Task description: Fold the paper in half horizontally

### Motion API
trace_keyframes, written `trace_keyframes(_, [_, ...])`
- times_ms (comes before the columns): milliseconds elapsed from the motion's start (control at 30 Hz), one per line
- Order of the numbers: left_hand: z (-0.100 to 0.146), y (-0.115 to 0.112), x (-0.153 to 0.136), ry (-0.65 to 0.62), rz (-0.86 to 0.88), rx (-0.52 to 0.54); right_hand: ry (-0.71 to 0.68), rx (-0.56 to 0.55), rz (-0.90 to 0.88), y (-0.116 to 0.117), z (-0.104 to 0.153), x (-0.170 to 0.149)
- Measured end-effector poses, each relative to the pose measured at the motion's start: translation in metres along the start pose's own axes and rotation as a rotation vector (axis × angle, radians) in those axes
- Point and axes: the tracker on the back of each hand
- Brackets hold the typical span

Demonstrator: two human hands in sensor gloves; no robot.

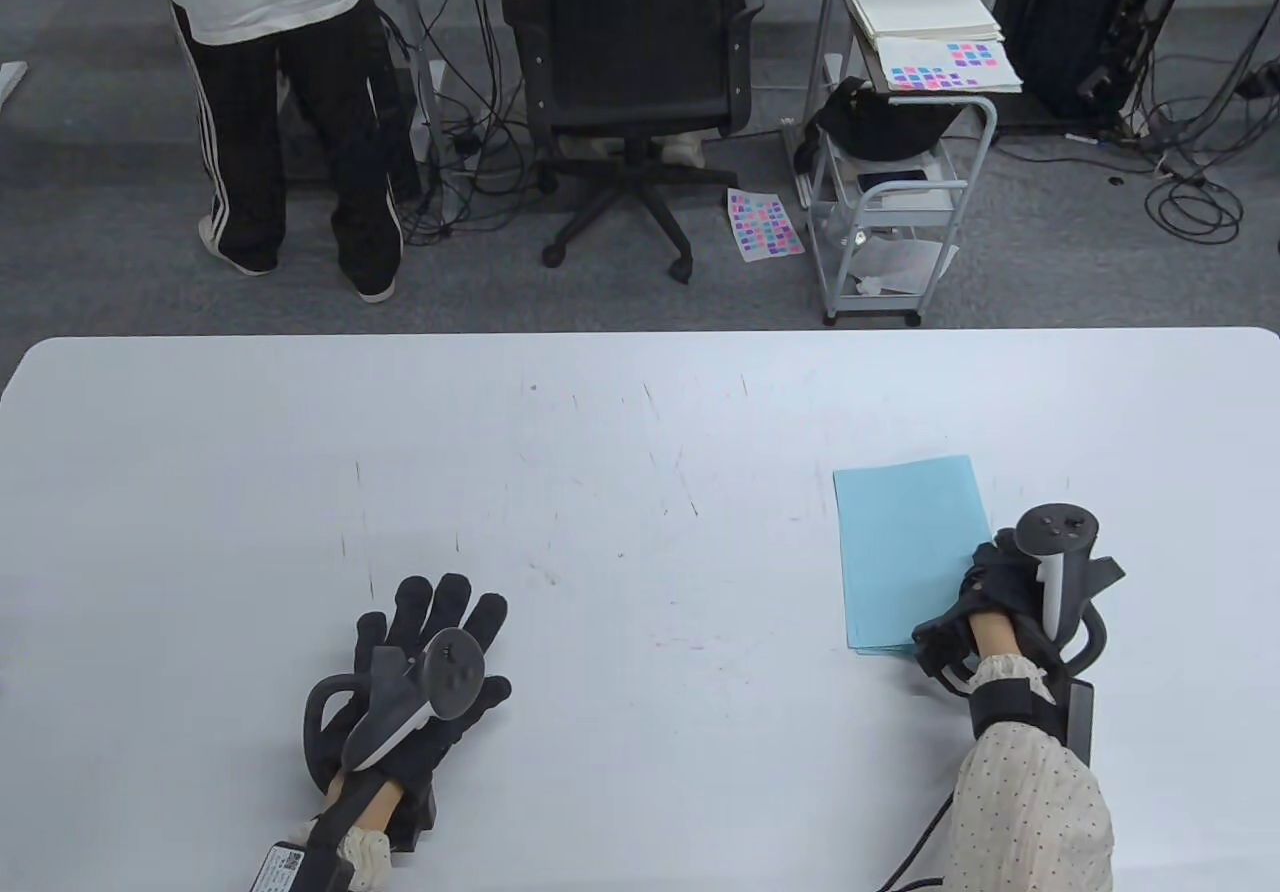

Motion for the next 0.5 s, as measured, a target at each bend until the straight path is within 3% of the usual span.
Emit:
trace_keyframes(300, [0.003, 0.0, 0.006, -0.024, 0.0, 0.006, -0.147, 0.109, 0.043, -0.006, 0.03, 0.016])
trace_keyframes(500, [0.005, -0.001, 0.012, -0.042, -0.015, 0.007, -0.34, 0.157, 0.049, -0.009, 0.072, 0.033])
Point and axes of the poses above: the tracker on the back of each hand, its own x axis roughly to the thumb side, its own z axis roughly from the fingertips to the wrist, y = z × x, and after that the axes turned 15 degrees about -x, right-handed
